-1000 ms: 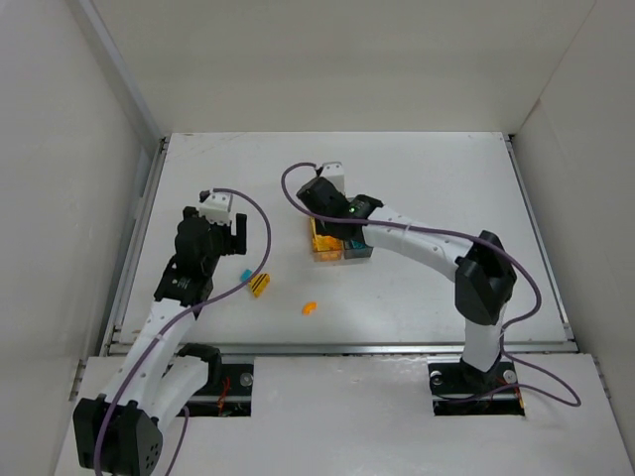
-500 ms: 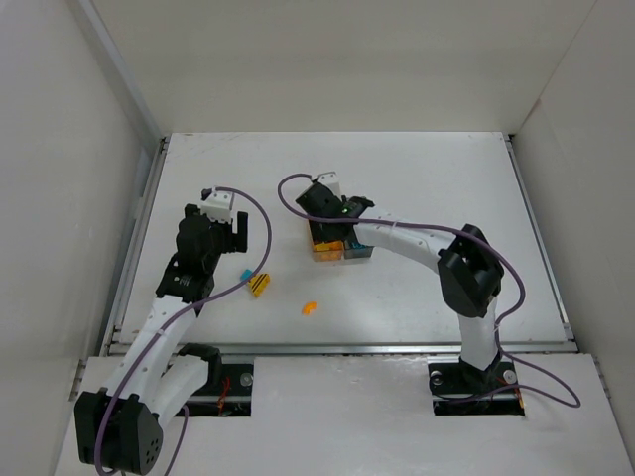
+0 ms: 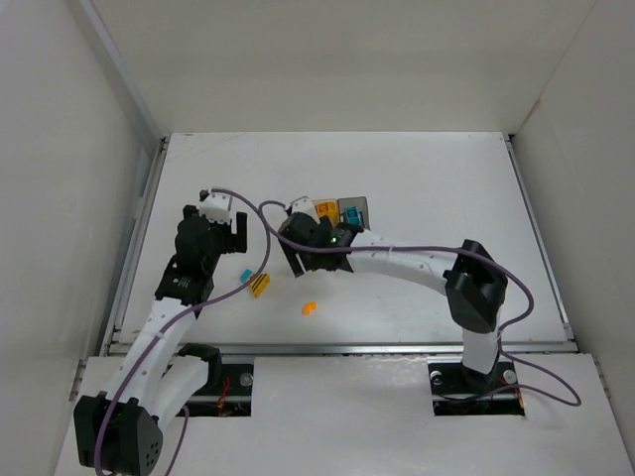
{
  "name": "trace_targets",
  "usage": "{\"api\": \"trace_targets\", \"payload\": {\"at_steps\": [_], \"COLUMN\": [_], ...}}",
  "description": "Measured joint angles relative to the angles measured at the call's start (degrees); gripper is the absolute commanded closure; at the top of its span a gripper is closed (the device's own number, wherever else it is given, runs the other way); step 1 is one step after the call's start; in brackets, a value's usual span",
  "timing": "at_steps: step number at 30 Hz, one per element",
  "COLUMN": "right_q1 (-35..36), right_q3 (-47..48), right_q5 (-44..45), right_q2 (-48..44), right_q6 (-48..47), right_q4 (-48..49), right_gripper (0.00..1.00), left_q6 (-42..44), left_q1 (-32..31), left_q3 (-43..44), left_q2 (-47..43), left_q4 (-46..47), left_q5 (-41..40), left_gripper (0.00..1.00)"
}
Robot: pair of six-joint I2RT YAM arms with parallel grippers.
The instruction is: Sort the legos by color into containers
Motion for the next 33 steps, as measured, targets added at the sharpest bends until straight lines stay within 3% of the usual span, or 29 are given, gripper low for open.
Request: {"api": "trace_targets", "payload": {"at_steps": [6,17,24,33], "right_q1": [7.19,8.57,8.94,10.88], "right_q3": [-9.77,-13.81,-16.11,-14.05], "right_q5": [-5.70,-8.72,-10.03,-9.22], "right_q2": [-5.90,-1.16,-0.15,1.70], "right_q6": [3.34,6.51,6.93,7.93], "right_q4": [2.89,4.57,6.58,7.69], "right_gripper": [0.10,0.11,0.21,0.46], "left_q6": [-0.94,-2.05,-2.51,-2.62], "left_q1": [0.00,0.00,0.07,0.37], "left_q3": [-0.15,-0.13,0.09,0.09], "left_q2": [-0.57,-3.48,-4.44,-4.55], "left_q4": [-0.07,-1.73,-2.91,-3.13], "left_q5": [0.61,0.55,0.57,0.57], "left_gripper": [0.23,0.22,0.22,0.21]}}
